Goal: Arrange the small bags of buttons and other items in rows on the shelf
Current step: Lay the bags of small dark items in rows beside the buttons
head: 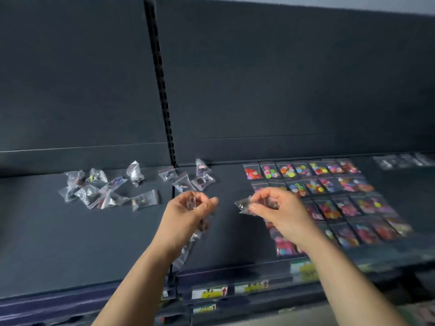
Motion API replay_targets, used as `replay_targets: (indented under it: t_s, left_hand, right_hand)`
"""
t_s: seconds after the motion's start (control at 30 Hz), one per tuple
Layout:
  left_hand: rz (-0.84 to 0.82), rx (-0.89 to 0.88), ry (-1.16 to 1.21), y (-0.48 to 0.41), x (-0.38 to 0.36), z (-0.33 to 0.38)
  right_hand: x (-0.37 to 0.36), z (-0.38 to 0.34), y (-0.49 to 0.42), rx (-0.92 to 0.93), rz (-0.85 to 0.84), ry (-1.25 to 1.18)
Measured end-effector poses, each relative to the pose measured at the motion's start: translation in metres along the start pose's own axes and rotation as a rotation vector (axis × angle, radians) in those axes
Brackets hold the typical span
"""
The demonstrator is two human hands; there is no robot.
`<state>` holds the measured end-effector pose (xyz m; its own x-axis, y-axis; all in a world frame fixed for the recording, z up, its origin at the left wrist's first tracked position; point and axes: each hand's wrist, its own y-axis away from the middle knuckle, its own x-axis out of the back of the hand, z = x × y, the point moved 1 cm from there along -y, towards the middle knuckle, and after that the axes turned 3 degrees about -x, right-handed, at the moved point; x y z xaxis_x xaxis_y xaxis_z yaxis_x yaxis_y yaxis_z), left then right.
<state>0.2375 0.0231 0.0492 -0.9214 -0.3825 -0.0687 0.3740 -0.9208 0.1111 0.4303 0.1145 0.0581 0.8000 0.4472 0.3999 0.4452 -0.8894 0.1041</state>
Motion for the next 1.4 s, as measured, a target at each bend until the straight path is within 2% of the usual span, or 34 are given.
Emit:
replay_targets:
  t_s: [0.23, 0.37, 0.5, 0.67, 0.77, 0.93, 1.1, 1.4]
  left_hand:
    - [-0.387, 0.076, -0.195, 0.011, -0.173, 0.005]
    - [-0.487, 0.066, -0.221, 0.019, -0.27, -0.008]
    - [-0.485, 0.084, -0.094, 0.025, -0.356, -0.024]
    - [-0.512, 0.06, -0.063, 0.026, -0.44, -0.036]
    - [-0.549, 0.058, -0.084, 0.014, -0.478, -0.04]
    - [-0.544, 0.104, -0.073, -0.025, -0.534, -0.042]
    - [-0.562, 0.065, -0.137, -0.077, -0.589, -0.042]
    - [-0.489, 0.119, -0.169, -0.145, -0.657, -0.04]
  right_hand:
    - [0.132, 0.057, 0.059, -0.048, 0.116, -0.039]
    - [0.216, 0.094, 0.088, -0.096, 0.193, -0.133]
    - [0.292, 0.136, 0.112, -0.172, 0.334, -0.279]
    - [0.348, 0.175, 0.123, -0.243, 0.294, -0.38]
    - [0.38, 0.191, 0.117, -0.247, 0.33, -0.459]
    - [0.435, 0.213, 0.088, -0.216, 0.326, -0.405]
    - [0.489, 0.234, 0.043, -0.247, 0.326, -0.38]
    - [0.555, 0.269, -0.026, -0.329, 0.21, -0.305]
